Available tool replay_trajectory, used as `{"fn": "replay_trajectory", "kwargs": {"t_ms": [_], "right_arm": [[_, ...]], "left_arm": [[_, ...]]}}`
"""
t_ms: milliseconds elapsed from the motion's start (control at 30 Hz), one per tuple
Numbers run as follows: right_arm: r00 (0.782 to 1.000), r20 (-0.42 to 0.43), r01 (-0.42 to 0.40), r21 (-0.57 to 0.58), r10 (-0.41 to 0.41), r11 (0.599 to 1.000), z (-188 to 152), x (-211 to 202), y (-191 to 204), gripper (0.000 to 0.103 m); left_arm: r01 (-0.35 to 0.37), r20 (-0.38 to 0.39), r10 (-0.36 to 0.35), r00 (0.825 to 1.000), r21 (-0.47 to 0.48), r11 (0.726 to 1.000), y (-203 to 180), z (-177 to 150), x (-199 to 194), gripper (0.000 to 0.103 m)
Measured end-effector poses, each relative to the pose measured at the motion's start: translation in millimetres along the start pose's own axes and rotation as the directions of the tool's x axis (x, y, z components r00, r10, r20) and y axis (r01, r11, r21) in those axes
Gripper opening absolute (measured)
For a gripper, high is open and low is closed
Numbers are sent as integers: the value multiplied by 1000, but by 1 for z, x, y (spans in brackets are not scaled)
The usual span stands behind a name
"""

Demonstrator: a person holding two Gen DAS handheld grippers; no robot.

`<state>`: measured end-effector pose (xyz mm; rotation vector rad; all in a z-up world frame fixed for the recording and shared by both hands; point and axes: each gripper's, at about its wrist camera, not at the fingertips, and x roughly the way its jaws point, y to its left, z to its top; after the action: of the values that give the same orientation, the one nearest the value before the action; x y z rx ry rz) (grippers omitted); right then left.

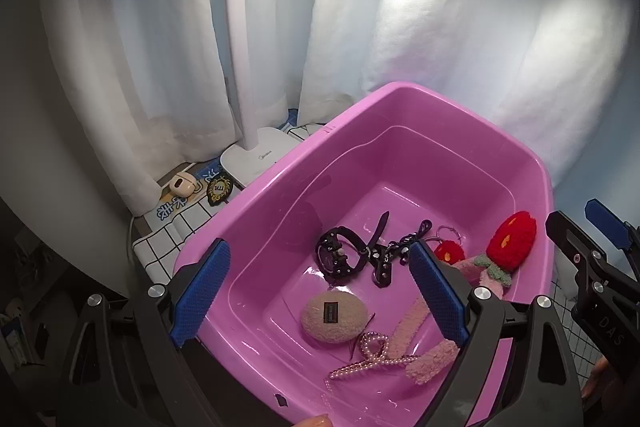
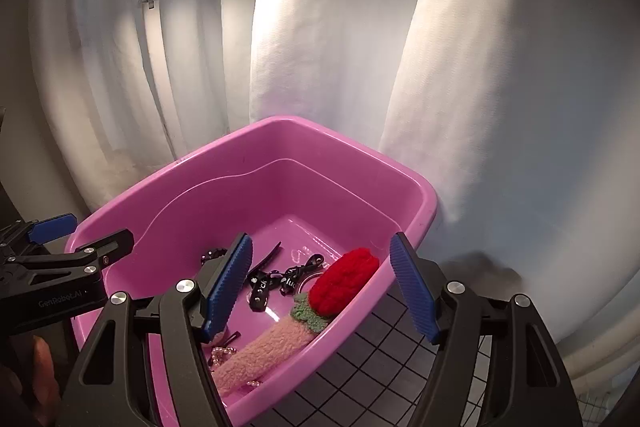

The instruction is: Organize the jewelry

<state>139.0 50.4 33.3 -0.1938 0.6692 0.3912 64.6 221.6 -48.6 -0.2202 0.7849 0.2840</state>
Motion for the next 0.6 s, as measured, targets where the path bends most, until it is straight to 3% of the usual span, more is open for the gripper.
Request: {"fn": "replay_trajectory", "kwargs": {"t_ms": [600], "right_arm": [[1000,11,-9,24,9,1000,-11,-22,-4,68]], "left_arm": [[-13,11,13,1000,8,1000,-7,-3,-18,89]]}}
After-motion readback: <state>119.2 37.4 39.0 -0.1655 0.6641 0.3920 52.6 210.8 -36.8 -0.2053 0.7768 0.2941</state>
